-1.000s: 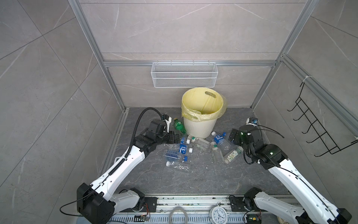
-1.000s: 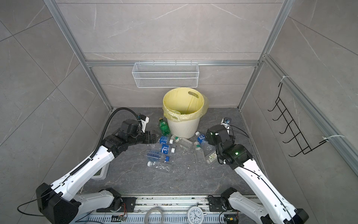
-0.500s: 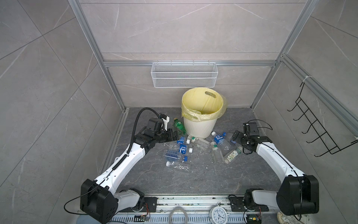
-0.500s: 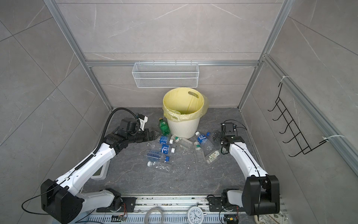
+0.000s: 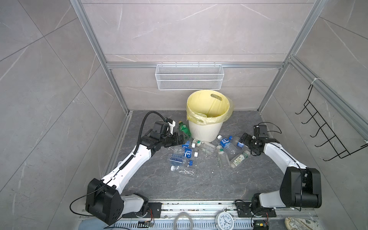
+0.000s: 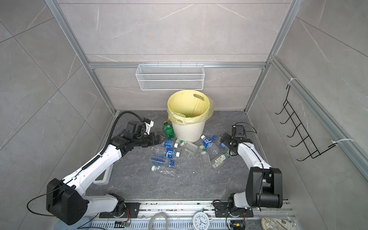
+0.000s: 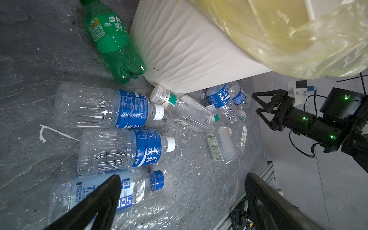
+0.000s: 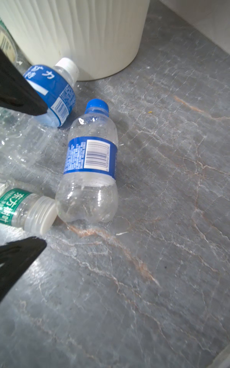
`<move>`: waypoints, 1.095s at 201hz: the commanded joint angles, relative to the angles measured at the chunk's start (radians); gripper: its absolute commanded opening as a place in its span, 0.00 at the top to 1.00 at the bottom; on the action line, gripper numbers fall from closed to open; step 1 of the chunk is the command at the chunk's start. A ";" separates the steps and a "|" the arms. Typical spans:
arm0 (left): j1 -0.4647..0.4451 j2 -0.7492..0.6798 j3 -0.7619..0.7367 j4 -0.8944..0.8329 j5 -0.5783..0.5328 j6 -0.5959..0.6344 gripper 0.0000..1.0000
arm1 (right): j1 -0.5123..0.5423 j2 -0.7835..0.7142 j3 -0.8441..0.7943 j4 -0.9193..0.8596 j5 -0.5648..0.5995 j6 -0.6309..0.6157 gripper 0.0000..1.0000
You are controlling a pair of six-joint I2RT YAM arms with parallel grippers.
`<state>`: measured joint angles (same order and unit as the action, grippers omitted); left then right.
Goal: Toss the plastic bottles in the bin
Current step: 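Lower the right gripper onto the blue-labelled bottle lying beyond the bin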
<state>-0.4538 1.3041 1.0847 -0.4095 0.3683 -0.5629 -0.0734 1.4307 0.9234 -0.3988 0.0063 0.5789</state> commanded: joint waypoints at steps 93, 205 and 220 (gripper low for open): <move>0.023 -0.040 0.016 0.043 0.011 -0.037 0.00 | 0.000 0.067 0.092 -0.003 0.028 0.365 0.01; 0.050 -0.063 0.024 0.007 -0.023 -0.032 0.00 | 0.142 0.176 0.275 -0.206 0.260 0.778 0.01; 0.050 -0.069 0.023 0.003 -0.025 -0.031 0.00 | 0.151 0.189 0.280 -0.217 0.267 0.822 0.01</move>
<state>-0.4088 1.2701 1.0847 -0.3943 0.3649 -0.6106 0.0608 1.5890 1.1717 -0.5411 0.2070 1.2846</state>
